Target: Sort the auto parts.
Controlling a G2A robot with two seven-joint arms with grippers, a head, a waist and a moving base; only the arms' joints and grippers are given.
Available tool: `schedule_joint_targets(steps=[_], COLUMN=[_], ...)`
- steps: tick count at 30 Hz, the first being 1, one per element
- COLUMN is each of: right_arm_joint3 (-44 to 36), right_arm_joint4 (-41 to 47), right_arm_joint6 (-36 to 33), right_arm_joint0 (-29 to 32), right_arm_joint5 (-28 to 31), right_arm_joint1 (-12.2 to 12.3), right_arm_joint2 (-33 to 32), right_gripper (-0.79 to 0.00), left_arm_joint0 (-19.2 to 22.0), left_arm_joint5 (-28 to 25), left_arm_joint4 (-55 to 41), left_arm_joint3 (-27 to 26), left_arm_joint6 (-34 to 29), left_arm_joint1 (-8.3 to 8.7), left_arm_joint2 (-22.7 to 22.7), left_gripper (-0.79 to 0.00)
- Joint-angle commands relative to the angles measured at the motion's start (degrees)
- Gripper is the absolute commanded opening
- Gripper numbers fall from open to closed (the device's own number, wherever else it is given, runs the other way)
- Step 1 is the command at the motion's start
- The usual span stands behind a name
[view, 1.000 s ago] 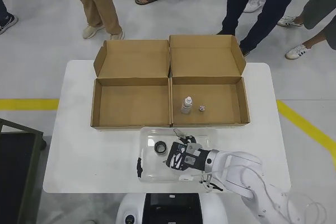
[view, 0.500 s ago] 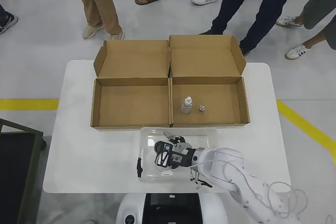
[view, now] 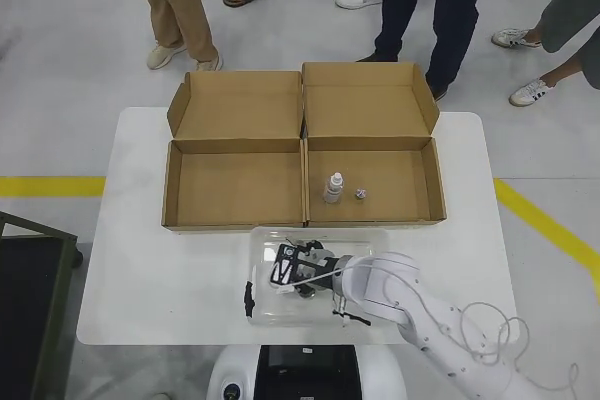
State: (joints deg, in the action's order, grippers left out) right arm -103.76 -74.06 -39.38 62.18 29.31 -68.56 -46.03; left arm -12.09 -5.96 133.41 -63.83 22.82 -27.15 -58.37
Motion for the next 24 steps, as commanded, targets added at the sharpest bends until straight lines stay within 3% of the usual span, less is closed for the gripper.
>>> schedule_joint_targets(steps=[1, 8, 13, 14, 17, 21, 24], right_arm_joint3=[0.73, 3.94, 5.32, 5.44, 5.67, 5.24, 4.53], right_arm_joint4=[0.15, 0.42, 0.80, 0.90, 1.35, 2.29, 4.01], right_arm_joint6=[-0.14, -1.01, -1.21, -1.27, -1.25, -1.17, -0.61], right_arm_joint0=[-0.47, -2.27, -3.03, -3.12, -3.24, -3.23, -2.85], right_arm_joint5=[-0.22, -0.51, -0.60, -0.61, -0.49, 0.03, 0.39], right_arm_joint1=[-0.20, -0.92, -1.37, -1.43, -1.57, -1.62, -1.51], right_arm_joint2=[0.37, 1.64, 2.40, 2.46, 2.52, 2.14, 1.11], right_gripper=[-0.234, -0.271, -0.345, -0.400, -0.471, -0.785, -0.785], left_arm_joint0=[0.00, 0.00, 0.00, 0.00, 0.00, 0.00, 0.00], left_arm_joint5=[0.00, 0.00, 0.00, 0.00, 0.00, 0.00, 0.00], left_arm_joint4=[0.00, 0.00, 0.00, 0.00, 0.00, 0.00, 0.00], left_arm_joint3=[0.00, 0.00, 0.00, 0.00, 0.00, 0.00, 0.00], left_arm_joint6=[0.00, 0.00, 0.00, 0.00, 0.00, 0.00, 0.00], left_arm_joint1=[0.00, 0.00, 0.00, 0.00, 0.00, 0.00, 0.00], left_arm_joint2=[0.00, 0.00, 0.00, 0.00, 0.00, 0.00, 0.00], left_gripper=[0.000, 0.000, 0.000, 0.000, 0.000, 0.000, 0.000])
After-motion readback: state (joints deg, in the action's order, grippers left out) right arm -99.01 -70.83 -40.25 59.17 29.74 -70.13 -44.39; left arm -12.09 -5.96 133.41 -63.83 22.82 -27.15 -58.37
